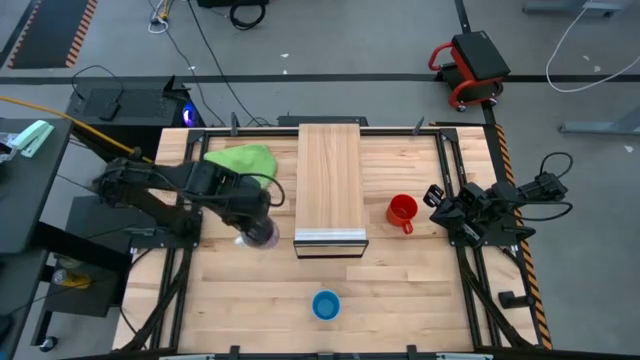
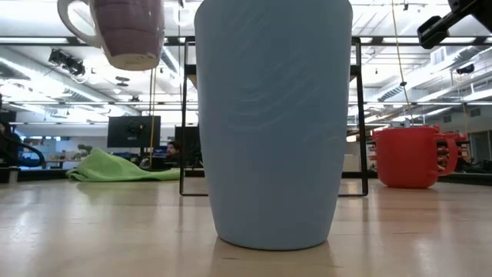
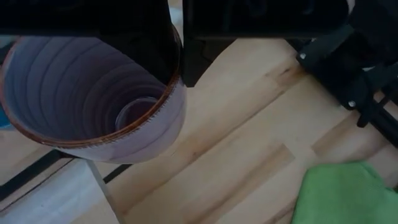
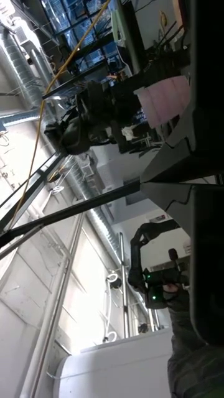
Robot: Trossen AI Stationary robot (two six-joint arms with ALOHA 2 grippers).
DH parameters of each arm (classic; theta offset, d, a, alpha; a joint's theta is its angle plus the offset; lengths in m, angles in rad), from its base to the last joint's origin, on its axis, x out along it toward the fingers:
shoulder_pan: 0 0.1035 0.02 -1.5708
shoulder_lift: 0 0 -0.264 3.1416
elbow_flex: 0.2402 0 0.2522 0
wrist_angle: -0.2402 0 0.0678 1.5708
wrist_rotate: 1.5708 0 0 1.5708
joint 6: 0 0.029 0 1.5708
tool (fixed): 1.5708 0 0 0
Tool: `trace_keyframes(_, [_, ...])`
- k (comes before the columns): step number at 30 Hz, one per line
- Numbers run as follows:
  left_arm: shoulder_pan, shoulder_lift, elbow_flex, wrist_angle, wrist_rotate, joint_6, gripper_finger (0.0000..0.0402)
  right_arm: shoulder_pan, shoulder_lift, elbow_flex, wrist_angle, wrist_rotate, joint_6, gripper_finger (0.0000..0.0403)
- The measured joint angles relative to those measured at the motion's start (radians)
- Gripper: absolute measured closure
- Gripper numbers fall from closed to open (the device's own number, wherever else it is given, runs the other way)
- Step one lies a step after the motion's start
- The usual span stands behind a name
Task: Stack small to large cups/mugs on shelf
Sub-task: Put the violet mug on the shelf
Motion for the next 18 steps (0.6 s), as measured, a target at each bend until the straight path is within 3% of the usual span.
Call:
trace_keyframes(6, [0.078, 0.0, 0.015, -0.003, 0.039, 0.081, 0.0385, 0.0, 0.0, 0.0, 0.003, 0.03, -0.093, 0.0388])
trace_keyframes(18, [0.19, 0.064, 0.269, -0.001, -0.014, 0.165, 0.0385, 0.0, 0.0, 0.0, 0.224, 0.038, 0.076, 0.0388])
